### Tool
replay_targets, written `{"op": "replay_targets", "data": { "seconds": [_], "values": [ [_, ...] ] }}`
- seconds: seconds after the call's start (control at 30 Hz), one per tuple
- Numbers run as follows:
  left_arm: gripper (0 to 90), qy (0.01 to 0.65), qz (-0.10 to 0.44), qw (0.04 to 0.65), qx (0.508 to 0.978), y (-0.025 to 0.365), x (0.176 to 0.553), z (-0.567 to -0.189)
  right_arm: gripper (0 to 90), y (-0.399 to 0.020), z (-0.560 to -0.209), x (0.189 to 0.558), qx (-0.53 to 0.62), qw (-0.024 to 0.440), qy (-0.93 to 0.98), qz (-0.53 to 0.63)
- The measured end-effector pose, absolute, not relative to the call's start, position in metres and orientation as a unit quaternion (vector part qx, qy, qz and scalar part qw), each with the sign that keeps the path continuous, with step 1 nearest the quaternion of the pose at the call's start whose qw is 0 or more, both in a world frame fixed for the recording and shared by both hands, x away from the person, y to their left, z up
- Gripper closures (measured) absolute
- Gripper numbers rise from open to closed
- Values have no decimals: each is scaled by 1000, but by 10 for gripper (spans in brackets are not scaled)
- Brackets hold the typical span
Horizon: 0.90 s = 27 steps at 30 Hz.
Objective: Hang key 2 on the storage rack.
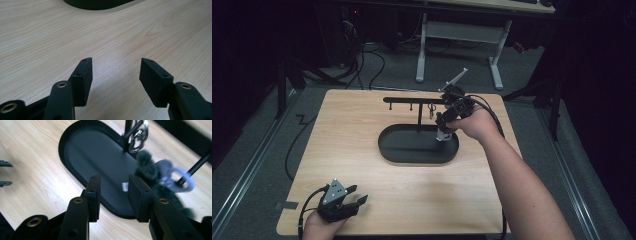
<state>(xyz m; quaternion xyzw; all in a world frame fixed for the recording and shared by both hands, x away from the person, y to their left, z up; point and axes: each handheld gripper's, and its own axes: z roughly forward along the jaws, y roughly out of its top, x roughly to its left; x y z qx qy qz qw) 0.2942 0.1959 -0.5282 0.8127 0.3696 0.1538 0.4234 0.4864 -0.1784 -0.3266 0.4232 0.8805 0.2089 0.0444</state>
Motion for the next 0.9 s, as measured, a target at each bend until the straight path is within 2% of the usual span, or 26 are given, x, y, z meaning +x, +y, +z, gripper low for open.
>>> {"op": "replay_targets", "data": {
  "seconds": [0.23, 0.53, 0.6, 0.77, 0.9],
  "values": [
    [446, 371, 153, 424, 812, 195, 294, -529, 533, -191, -353, 463, 421, 39, 876, 232],
    [444, 366, 150, 425, 814, 192, 293, -528, 408, -204, -394, 420, 412, 67, 862, 286],
    [443, 365, 150, 426, 814, 191, 293, -528, 382, -208, -405, 408, 417, 82, 855, 298],
    [443, 363, 148, 428, 815, 190, 292, -529, 359, -224, -444, 366, 416, 153, 831, 335],
    [442, 361, 145, 428, 816, 189, 292, -529, 324, -242, -488, 330, 428, 178, 800, 381]
  ]
}}
